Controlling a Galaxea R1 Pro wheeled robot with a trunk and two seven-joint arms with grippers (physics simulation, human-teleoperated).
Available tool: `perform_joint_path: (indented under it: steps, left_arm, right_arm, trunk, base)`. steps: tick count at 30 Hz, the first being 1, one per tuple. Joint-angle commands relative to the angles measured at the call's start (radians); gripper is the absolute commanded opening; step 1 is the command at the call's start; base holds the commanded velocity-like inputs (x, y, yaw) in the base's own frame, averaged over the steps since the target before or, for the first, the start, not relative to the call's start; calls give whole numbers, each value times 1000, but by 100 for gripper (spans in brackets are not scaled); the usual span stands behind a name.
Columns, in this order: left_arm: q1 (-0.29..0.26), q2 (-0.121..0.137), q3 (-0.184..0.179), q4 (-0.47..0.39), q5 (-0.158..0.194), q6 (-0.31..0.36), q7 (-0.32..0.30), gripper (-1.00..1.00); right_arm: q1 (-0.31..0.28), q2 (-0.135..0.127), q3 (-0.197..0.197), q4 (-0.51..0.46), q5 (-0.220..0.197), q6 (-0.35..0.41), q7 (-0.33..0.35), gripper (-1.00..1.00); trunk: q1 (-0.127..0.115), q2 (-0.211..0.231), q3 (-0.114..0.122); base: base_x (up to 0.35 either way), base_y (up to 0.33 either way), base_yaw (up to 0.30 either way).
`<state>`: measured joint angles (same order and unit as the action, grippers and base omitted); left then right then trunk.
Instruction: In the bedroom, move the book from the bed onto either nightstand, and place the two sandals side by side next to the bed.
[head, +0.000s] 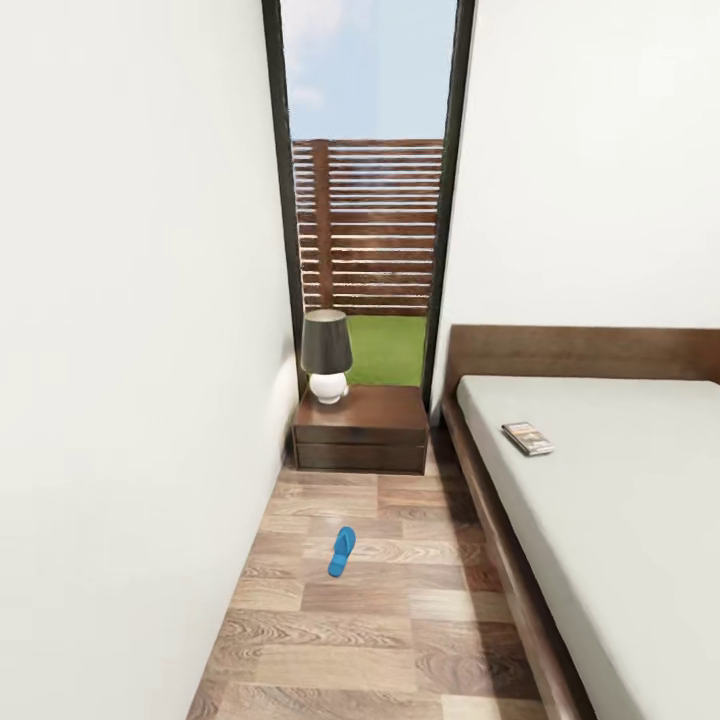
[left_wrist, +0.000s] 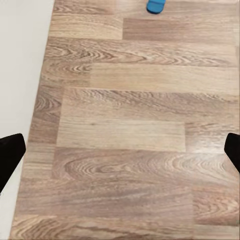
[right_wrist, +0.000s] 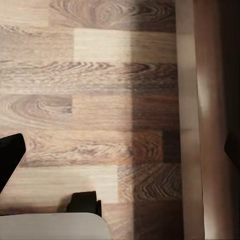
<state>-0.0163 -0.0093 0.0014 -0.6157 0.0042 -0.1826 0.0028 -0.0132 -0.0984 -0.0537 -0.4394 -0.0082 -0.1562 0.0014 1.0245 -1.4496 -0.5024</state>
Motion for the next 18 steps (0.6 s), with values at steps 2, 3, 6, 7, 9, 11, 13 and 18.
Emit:
perform_joint_path:
  steps: [2,3,6,7,9,11,13,18]
  left_arm:
    - [-1,-1,0,1,0,-3,0,100]
    - [-1,-1,0,1,0,-3,0,100]
    - [-1,-1,0,1,0,-3,0,100]
    - [-1,-1,0,1,0,-3,0,100]
    - [-1,-1,0,1,0,-3,0,100]
    - [-1,-1,0,1,0,-3,0,100]
    - [-1,-1,0,1,0,-3,0,100]
    - [-1,0,0,1,0,-3,1,100]
  right_arm:
    - [-1,0,-1,1,-1,-3,0,100]
    - [-1,0,-1,1,-1,-3,0,100]
    - [-1,0,-1,1,-1,-3,0,100]
    - [-1,0,-1,1,-1,-3,0,100]
    - [-1,0,-1,1,-1,-3,0,100]
    - [-1,0,-1,1,-1,-3,0,100]
    - [-1,0,-1,1,-1,-3,0,100]
    - [-1,0,-1,1,-1,-3,0,100]
  trunk:
    - [0,0,-1]
    - [0,0,-1]
    - [0,0,-1]
    - [0,0,-1]
    - [0,0,-1]
    - [0,0,-1]
    - [0,0,-1]
    - [0,0,-1]
  base:
    - [304,0,0]
    - [304,0,0]
    - [303,0,0]
    - [303,0,0]
    - [302,0,0]
    - [302,0,0]
    - [302,0,0]
    - [301,0,-3]
